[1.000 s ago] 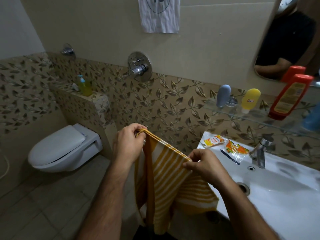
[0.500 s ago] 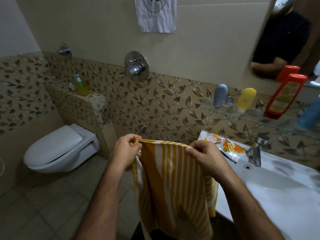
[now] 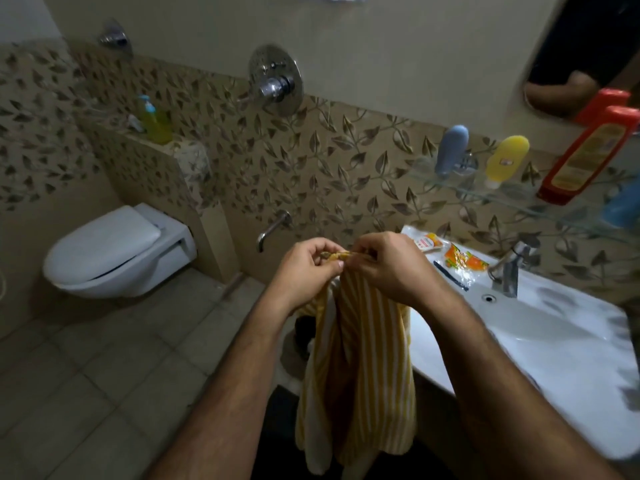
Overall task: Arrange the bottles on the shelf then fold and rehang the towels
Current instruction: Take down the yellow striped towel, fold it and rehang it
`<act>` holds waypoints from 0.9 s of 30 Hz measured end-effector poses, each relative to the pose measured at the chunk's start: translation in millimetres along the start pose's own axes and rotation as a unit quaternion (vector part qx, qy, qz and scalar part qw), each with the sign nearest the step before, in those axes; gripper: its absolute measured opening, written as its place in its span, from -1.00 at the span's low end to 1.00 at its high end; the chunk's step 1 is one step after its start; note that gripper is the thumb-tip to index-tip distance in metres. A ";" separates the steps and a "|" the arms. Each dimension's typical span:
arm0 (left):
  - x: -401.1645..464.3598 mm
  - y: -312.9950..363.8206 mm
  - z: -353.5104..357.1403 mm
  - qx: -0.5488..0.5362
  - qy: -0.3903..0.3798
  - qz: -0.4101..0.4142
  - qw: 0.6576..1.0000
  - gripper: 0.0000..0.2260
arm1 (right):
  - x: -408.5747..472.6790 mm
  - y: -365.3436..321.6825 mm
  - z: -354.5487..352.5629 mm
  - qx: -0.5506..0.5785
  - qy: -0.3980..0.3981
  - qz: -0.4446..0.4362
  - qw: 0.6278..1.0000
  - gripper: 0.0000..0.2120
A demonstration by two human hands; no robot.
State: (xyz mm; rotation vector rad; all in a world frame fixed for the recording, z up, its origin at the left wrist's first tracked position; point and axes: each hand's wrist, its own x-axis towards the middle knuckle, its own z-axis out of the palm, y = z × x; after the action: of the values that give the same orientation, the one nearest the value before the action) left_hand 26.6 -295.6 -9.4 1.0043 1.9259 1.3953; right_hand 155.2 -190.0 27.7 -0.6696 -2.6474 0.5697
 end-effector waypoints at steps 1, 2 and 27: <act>-1.7 -2.0 2.7 0.002 0.016 -0.003 1.000 -0.87 | -2.7 2.4 1.8 0.015 -0.016 0.018 1.000 -0.86; -3.1 -2.9 4.8 0.005 0.035 -0.004 0.999 -0.89 | -5.5 6.0 4.3 0.036 -0.044 0.041 0.998 -0.81; -4.4 -17.2 -45.5 0.105 0.149 -0.077 0.980 -0.92 | -52.8 37.9 19.8 -0.019 -0.190 0.074 0.979 -0.74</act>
State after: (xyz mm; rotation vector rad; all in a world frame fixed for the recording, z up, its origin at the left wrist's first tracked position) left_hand -10.9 -326.8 -11.7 0.7501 2.3575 1.3347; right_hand 204.6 -192.3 -18.9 -0.8491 -2.9834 0.7568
